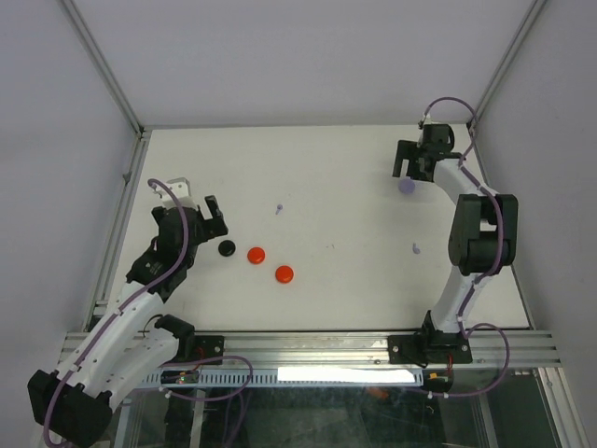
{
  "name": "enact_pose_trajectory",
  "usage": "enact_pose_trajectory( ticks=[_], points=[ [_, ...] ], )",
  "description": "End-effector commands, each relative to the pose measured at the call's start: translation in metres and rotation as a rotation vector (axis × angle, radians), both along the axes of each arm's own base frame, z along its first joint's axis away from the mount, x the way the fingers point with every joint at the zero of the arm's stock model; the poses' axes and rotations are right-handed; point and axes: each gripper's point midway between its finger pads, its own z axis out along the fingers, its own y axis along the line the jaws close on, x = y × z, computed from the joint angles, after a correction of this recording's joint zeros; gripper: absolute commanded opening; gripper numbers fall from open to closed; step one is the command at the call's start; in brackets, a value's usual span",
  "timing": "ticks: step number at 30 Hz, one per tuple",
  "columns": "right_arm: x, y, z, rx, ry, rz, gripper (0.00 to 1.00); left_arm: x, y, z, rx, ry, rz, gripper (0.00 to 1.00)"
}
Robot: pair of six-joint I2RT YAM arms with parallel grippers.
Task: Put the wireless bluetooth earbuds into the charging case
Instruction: Pick up the charging case at the center of the board.
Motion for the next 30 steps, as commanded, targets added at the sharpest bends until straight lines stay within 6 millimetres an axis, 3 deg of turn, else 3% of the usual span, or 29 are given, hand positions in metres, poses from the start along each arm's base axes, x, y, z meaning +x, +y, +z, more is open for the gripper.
enact_pose_trajectory(
  ticks=[1,10,17,30],
  points=[
    [0.029,-0.005,0.015,0.035,-0.056,0.122,0.99,0.009,0.000,0.018,-0.003,-0.089,-0.042,0.99],
    [0.032,0.002,-0.013,0.050,0.033,0.301,0.99,0.020,0.000,0.011,-0.102,-0.057,-0.063,0.99],
    [0.028,-0.003,-0.038,0.012,0.089,0.339,0.96,0.021,-0.007,0.012,-0.142,-0.079,-0.095,0.99],
    [0.010,0.014,-0.064,-0.010,0.169,0.397,0.70,0.024,-0.019,0.006,-0.176,-0.067,-0.151,0.99]
  ],
)
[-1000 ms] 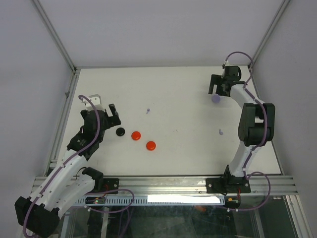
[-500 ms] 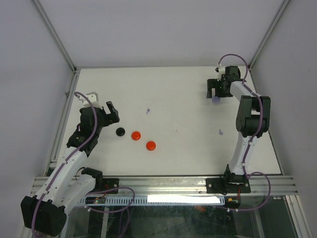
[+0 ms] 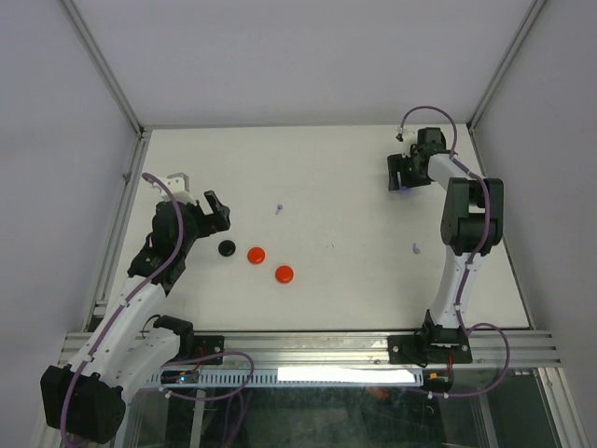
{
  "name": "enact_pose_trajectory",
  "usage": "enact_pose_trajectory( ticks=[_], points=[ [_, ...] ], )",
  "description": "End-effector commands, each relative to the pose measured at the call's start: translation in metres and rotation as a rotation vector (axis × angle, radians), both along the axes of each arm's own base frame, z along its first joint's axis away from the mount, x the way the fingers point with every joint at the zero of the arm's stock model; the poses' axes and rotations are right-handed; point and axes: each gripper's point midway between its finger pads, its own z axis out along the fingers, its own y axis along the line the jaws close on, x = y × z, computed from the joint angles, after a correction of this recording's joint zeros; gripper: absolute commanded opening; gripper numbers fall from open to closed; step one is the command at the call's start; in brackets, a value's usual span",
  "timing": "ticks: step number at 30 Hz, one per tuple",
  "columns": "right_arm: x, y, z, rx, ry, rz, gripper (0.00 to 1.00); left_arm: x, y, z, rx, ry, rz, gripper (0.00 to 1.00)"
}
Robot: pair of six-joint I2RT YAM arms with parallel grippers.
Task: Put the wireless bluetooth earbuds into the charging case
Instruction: Pick up the charging case at the center of the board.
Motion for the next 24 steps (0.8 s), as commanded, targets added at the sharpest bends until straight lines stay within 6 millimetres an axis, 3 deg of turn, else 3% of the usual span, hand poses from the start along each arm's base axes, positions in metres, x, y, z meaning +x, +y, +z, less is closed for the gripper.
enact_pose_trajectory(
  ticks=[1,15,24],
  points=[
    [-0.002,0.009,-0.001,-0.018,0.005,0.034,0.70,0.005,-0.009,0.008,-0.039,-0.035,-0.039,0.99],
    [-0.022,0.014,0.011,-0.049,0.027,0.037,0.69,0.005,-0.011,0.009,-0.049,-0.035,-0.048,0.99],
    [-0.014,0.007,0.012,-0.084,-0.002,-0.031,0.64,0.004,-0.010,0.008,-0.051,-0.035,-0.044,0.99]
  ],
)
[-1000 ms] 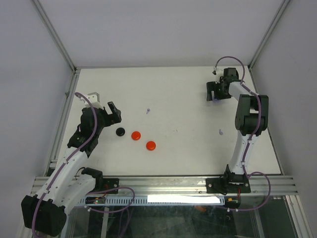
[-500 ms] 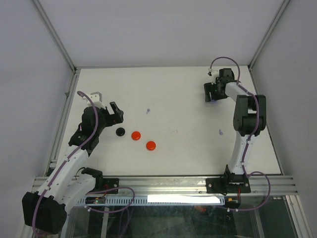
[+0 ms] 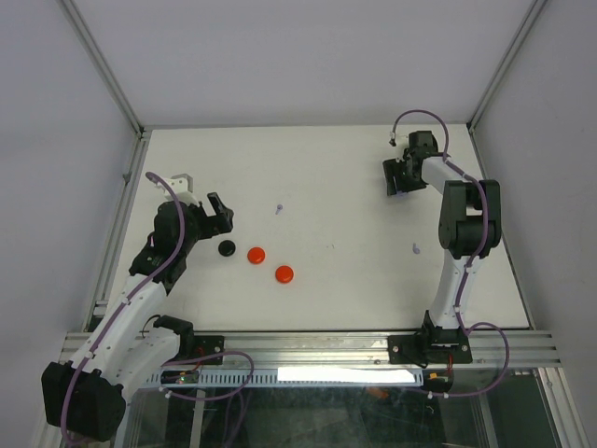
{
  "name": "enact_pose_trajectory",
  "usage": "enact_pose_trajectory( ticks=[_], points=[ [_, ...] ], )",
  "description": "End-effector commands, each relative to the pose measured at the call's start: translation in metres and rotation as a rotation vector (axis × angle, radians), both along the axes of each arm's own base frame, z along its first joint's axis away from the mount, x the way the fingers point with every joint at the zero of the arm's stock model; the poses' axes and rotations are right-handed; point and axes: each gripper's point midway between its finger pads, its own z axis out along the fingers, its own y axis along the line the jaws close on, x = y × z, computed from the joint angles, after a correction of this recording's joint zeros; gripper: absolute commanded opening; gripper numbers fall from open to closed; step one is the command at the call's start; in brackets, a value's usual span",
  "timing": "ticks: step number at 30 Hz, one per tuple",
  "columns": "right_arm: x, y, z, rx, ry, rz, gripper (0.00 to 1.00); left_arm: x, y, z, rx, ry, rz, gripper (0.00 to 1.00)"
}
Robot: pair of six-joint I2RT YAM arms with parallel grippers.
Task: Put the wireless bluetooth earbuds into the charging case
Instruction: Pick up the charging case at the center of the board.
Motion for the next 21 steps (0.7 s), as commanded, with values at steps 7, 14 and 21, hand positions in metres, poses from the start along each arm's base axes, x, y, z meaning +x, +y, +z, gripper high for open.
enact_pose_trajectory(
  ticks=[7,14,21],
  points=[
    [0.004,0.002,0.007,0.012,-0.024,-0.045,0.60,0.005,-0.004,0.018,-0.046,-0.064,-0.009,0.99],
    [0.002,0.013,0.024,0.025,-0.064,-0.057,0.46,0.004,-0.018,0.026,-0.098,-0.077,-0.076,0.99],
    [-0.018,0.059,0.054,0.130,-0.126,-0.091,0.43,-0.004,-0.042,0.040,-0.237,-0.090,-0.158,0.99]
  ],
)
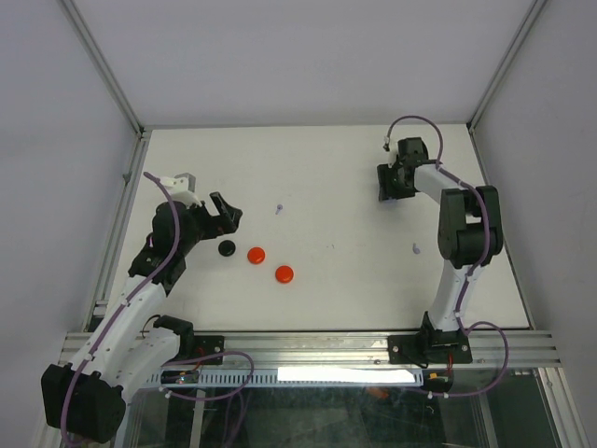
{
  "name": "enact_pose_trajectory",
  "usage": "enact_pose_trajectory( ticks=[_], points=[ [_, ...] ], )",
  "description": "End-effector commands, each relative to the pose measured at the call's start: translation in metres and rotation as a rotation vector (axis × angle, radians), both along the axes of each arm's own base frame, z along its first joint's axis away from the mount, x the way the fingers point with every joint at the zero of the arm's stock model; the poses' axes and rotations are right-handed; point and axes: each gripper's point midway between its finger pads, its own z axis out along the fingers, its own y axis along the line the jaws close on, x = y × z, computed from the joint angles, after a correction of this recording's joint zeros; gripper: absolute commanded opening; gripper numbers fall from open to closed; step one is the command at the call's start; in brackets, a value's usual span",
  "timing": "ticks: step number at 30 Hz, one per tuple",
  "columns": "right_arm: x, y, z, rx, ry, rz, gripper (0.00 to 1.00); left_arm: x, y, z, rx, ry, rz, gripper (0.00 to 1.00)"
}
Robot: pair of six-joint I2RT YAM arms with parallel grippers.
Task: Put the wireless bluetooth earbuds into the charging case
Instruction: Pick up the charging case at the center of the board.
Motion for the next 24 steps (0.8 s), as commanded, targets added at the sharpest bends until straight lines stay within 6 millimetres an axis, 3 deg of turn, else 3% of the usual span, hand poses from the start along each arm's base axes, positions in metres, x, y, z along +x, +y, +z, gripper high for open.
enact_pose_trajectory(
  ticks=[1,13,18,24],
  points=[
    [-0.002,0.042,0.056,0.098,-0.147,-0.026,0.43,-0.002,-0.023,0.034,-0.168,-0.077,-0.074,0.99],
    [-0.081,0.144,0.126,0.261,-0.330,0.056,0.44,-0.033,-0.072,0.046,-0.520,0.052,-0.232,0.98],
    [-0.117,0.178,0.165,0.356,-0.439,0.142,0.44,-0.040,-0.093,0.048,-0.551,0.040,-0.239,0.97],
    [-0.154,0.212,0.188,0.424,-0.541,0.264,0.45,-0.044,-0.113,0.056,-0.620,0.023,-0.227,0.94]
  ],
)
